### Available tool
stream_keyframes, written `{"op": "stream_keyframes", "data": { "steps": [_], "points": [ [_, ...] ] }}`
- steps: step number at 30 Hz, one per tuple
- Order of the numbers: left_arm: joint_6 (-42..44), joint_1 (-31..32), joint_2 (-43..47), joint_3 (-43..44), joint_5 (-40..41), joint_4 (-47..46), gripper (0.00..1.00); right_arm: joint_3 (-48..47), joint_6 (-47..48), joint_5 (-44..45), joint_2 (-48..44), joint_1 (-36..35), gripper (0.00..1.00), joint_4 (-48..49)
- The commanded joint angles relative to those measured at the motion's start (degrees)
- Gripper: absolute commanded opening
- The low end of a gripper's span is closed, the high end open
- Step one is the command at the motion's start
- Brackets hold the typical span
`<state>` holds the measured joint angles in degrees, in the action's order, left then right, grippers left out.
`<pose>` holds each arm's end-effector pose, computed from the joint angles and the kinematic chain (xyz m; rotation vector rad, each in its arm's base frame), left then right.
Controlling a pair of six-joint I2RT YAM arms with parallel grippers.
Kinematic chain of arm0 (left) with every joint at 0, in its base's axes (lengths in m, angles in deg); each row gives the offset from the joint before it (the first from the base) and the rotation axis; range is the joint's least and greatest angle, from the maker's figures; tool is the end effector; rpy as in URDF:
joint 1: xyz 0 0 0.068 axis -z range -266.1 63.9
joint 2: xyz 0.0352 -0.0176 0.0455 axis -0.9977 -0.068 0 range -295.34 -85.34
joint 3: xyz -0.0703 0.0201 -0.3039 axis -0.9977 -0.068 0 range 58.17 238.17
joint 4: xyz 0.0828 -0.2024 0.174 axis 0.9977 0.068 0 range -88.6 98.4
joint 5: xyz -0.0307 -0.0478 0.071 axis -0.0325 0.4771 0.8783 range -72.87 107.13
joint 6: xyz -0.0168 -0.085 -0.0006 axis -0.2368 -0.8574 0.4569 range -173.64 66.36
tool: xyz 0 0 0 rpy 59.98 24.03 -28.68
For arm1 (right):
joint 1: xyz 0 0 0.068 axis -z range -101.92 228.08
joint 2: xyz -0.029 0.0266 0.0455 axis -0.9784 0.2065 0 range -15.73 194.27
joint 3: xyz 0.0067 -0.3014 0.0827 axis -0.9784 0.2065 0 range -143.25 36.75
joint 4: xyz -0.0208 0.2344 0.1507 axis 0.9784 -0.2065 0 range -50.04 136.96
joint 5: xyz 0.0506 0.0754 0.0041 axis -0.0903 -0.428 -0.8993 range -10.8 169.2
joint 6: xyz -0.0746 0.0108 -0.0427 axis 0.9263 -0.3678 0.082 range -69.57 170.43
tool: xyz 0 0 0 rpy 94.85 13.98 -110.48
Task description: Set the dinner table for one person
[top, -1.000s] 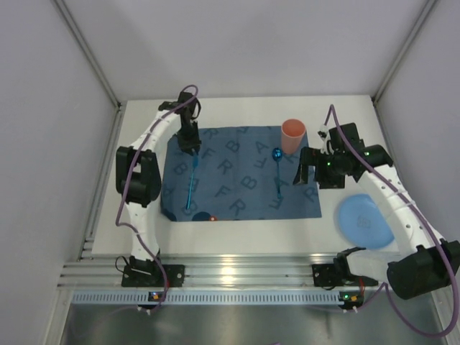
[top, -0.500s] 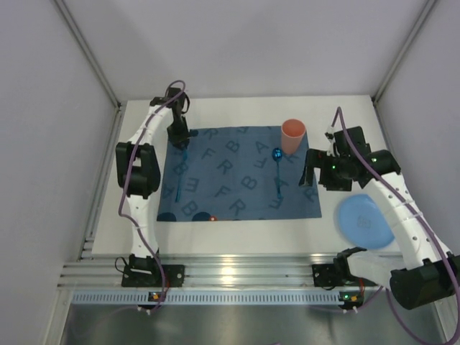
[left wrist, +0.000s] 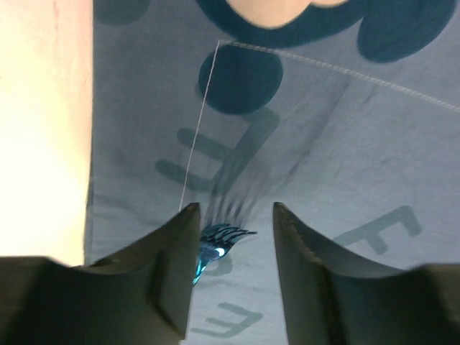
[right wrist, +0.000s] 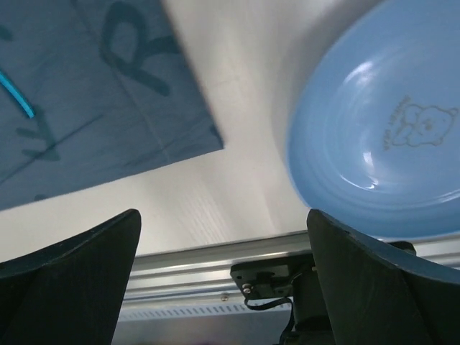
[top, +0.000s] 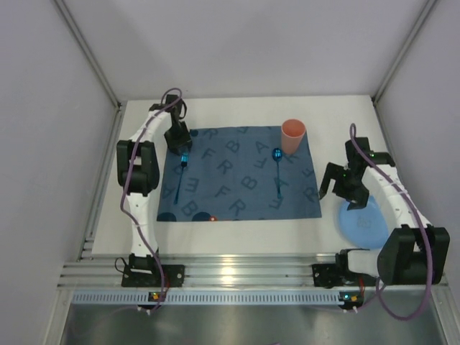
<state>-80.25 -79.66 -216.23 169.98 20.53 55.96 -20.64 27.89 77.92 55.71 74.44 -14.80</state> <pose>0.5284 -0.0549 0.1700 -0.5111 2.8049 -0.0354 0.2301 0.0163 0.2507 0.4727 2.8645 0.1133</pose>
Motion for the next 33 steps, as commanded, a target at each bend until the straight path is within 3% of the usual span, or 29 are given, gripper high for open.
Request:
{"op": "stream_keyframes", "data": {
  "steps": [1,4,12,14,18,19,21,22,25,29,33],
  "points": [
    [-3.1,-1.8,-0.3,-0.4,-4.7,-5.0,0.52,0.5,0.6,3.7,1.1,6.0,1.00,2.0],
    [-4.0,-2.5,-0.3,-0.4,-6.9,-5.8,0.64,-0.5,0.3,6.0,4.4,7.0,1.00,2.1],
    [-3.8,-4.5,1.9,-0.8,-9.7,-5.4,0.65,0.3,0.6,9.4,13.5,7.2,1.00,7.1],
    [-3.3,-4.8,2.4,-1.3,-10.2,-5.3,0.64,-0.2,0.6,11.6,16.6,7.2,0.95,8.3],
    [-2.4,-5.7,5.0,-3.6,-10.5,-5.4,0.63,0.1,0.6,13.5,21.5,7.2,0.71,10.8],
    [-2.0,-5.7,5.5,-4.7,-10.5,-5.3,0.63,0.0,0.5,13.5,23.6,7.2,0.56,11.9],
    [-1.7,-6.0,7.0,-6.0,-10.4,-5.6,0.62,-0.4,0.1,13.8,25.6,7.2,0.37,12.8],
    [-1.5,-6.0,7.5,-7.3,-10.4,-5.6,0.62,-0.8,0.1,13.8,27.3,7.2,0.20,13.2],
    [-1.2,-6.1,9.1,-9.1,-10.3,-5.9,0.62,-1.6,-0.1,13.9,29.4,7.2,0.00,13.7],
    [-0.8,-7.6,10.6,-9.9,-10.3,-5.3,0.62,-4.4,1.3,15.3,28.7,7.2,0.00,12.2],
    [-0.5,-7.7,12.6,-10.3,-9.9,-4.6,0.62,-14.2,2.7,19.5,23.6,5.8,0.00,3.7]
  ]
}}
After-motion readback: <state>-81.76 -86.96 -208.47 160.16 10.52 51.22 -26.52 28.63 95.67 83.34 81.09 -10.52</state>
